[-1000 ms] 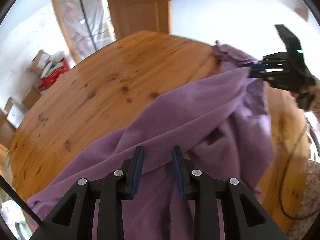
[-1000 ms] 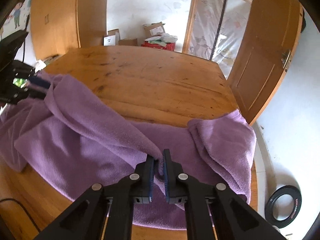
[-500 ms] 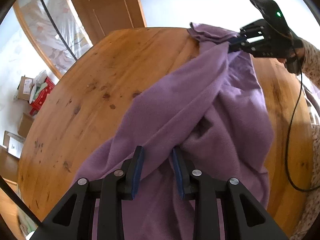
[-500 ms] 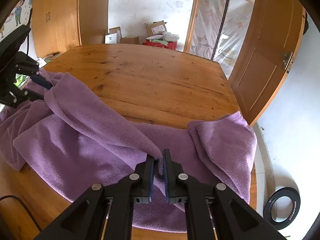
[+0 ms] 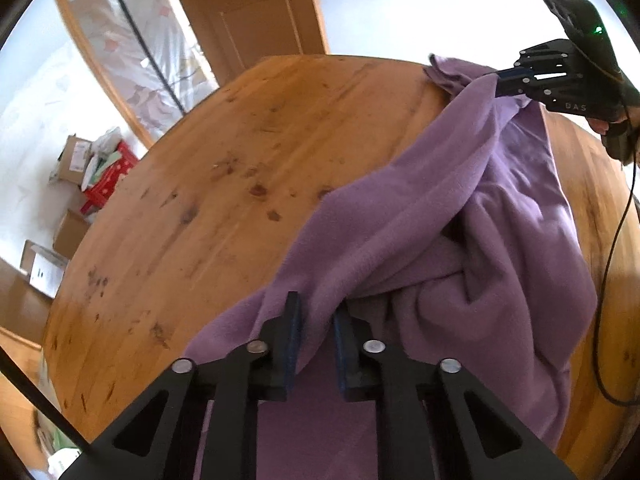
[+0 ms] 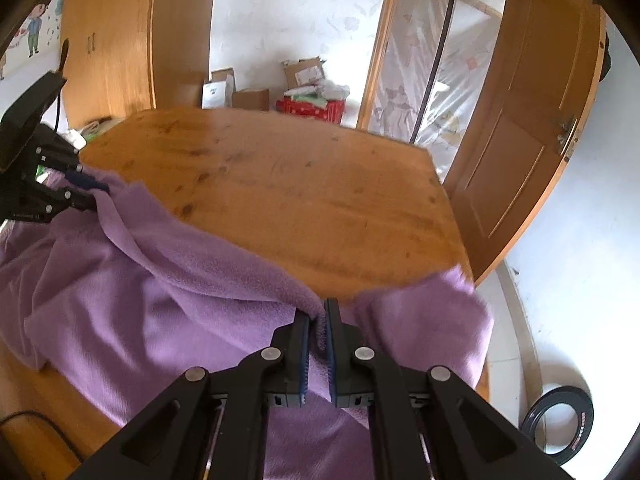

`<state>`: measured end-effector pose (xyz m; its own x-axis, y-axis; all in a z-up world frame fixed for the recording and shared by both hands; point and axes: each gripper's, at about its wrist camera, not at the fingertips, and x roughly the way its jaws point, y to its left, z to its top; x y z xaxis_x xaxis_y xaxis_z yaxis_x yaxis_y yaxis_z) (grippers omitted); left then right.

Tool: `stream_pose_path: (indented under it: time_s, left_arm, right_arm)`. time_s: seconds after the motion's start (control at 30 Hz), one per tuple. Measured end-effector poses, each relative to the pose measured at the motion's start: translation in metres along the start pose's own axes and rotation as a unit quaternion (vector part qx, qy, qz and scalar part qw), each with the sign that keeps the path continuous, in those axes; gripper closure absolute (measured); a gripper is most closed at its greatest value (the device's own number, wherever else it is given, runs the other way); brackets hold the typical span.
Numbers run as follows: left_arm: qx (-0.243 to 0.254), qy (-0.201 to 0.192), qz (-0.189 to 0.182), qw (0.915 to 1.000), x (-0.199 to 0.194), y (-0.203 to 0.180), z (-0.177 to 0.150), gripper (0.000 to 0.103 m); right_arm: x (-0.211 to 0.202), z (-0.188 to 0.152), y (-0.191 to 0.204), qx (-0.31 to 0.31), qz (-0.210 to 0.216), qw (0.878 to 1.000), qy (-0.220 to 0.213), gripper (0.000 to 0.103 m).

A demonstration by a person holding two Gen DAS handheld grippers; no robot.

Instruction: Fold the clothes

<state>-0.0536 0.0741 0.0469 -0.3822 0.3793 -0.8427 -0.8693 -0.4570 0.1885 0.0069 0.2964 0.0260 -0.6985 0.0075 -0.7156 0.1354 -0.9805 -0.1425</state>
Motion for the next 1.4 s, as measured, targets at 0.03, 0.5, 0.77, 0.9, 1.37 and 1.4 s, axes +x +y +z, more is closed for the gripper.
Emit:
stream_pose_path:
  time_s: [0.03,0.5,0.77,0.9,1.37,1.4]
  left_arm:
    - [-0.005,-0.002,0.000,1.0000,-0.001,0.003,0.001,0.089]
    - [-0.099,0.006,0.023,0.9948,0.024,0.054,0.024,0.089]
    - [-0.130,0.003,0.042,0.9907,0.042,0.087,0.047,0.089]
    - [-0.157,0.003,0.038,0.9868,0.054,0.103,0.053,0.089]
    - [-0.191,0.014,0.042,0.9806,0.039,0.120,0.031,0.087]
    - [-0.199,0.014,0.046,0.9789,0.033,0.123,0.027,0.087]
  right_arm:
    - [0.000,0.006,-0.002,0.001,0.005,1.000,-0.005,0.096]
    - [0.072,0.092,-0.019,-0.008,-0.035,0.999,0.005,0.096]
    - [0.116,0.115,-0.040,0.013,-0.064,0.997,0.032,0.096]
    - [0.136,0.124,-0.046,0.021,-0.071,0.996,0.049,0.096]
    - [0.137,0.123,-0.053,0.064,-0.069,0.994,0.059,0.089]
    - [0.130,0.123,-0.053,0.063,-0.074,0.994,0.056,0.087]
